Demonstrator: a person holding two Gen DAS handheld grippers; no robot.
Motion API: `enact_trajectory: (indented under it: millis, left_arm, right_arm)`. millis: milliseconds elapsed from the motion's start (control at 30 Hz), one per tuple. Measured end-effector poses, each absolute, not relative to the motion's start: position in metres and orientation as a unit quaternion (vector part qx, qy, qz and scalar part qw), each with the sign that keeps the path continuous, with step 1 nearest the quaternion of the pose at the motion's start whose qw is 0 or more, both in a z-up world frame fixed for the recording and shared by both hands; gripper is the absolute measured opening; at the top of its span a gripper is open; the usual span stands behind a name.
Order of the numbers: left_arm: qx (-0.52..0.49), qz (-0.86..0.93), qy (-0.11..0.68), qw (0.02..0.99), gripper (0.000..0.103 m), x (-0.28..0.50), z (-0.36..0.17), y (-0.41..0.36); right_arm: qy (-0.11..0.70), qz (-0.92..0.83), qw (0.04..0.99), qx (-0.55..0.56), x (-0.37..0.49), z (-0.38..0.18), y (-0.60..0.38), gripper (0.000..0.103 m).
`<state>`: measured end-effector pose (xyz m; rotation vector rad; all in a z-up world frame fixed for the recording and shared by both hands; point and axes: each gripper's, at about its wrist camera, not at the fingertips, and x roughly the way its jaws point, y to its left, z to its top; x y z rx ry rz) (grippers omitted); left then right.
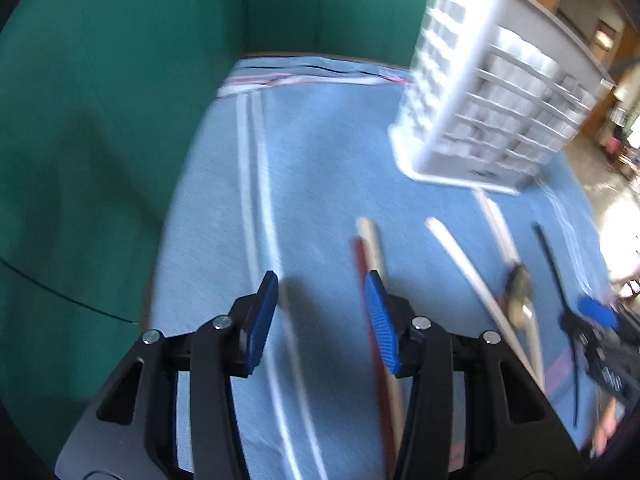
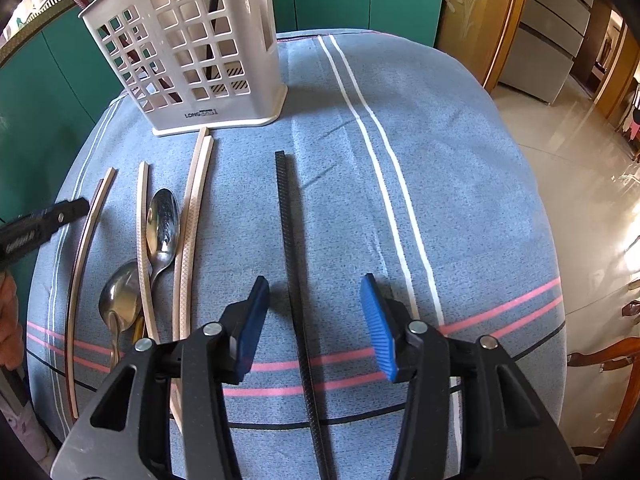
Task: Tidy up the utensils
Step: 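Close the left gripper on the remaining red chopstick while the right gripper grasps the black chopstick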
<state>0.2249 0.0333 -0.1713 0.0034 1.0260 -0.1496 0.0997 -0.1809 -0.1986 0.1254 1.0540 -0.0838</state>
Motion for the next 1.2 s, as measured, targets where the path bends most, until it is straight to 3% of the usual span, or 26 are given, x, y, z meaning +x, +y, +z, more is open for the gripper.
enact_trajectory:
  millis: [233, 500, 667, 1033, 1200]
  left_arm:
    - [0.019, -0.042, 0.51, 0.859, 0.046, 0.273, -0.175, 0.023]
    - [-0.014, -0.16, 0.495, 0.854, 0.048, 0.254, -0.157, 0.008]
    - [-0.032, -0.117, 0.507, 0.853, 0.051, 0.25, -0.16, 0.031]
    - [0.025, -0.09, 0.53, 0.843, 0.054, 0.234, -0.166, 0.013]
    - [0.063, -0.068, 0.539, 0.837, 0.047, 0.238, -0.171, 0.0]
  right_arm:
    - [0.504, -0.038, 0.861, 0.056, 0.098, -0.199, -0.179, 0.051]
    - [0.503, -0.042, 0.861, 0.058, 0.098, -0.2, -0.18, 0.053]
    - [0.509, -0.044, 0.858, 0.059, 0.105, -0.198, -0.182, 0.053]
    - [0.532, -0.051, 0.845, -0.005, 0.173, -0.196, -0.173, 0.053]
    - [0.54, -0.042, 0.84, -0.027, 0.187, -0.196, -0.167, 0.047]
